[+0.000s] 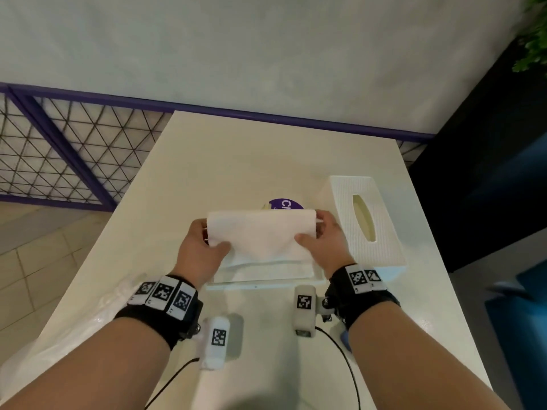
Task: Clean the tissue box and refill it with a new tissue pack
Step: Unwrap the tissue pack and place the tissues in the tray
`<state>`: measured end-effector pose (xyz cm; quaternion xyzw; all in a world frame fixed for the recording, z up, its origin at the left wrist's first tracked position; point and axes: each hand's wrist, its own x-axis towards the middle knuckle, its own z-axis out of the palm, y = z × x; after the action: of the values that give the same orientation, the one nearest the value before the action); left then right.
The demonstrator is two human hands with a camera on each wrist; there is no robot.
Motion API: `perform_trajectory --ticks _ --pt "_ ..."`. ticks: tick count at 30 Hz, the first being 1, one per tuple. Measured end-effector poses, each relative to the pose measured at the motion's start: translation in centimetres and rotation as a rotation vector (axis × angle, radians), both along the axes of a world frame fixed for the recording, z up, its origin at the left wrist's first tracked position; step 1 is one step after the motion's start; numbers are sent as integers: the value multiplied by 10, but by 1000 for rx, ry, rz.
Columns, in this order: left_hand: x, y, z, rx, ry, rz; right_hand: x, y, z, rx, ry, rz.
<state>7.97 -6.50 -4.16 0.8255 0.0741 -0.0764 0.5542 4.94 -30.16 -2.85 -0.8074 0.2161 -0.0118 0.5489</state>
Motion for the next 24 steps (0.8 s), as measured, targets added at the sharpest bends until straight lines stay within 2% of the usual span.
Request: perform_trajectory --ticks 5,12,14,17,20,24 --pt "9 8 -3 38 122 24 6 -4 7 53 103 -13" --pt "4 5 -15 129 173 -19 1 -1 -8 10 188 -29" --pt "3 4 -18 217 129 -48 1 2 -12 -76 216 13" --pt "2 4 -16 345 14 -84 -1 4 -12 -321 235 79" --pt "0 11 -3 332 -131 -79 -4 15 -4 -531 196 112" --pt "-16 49 15 390 -239 -70 -5 62 8 -504 15 239"
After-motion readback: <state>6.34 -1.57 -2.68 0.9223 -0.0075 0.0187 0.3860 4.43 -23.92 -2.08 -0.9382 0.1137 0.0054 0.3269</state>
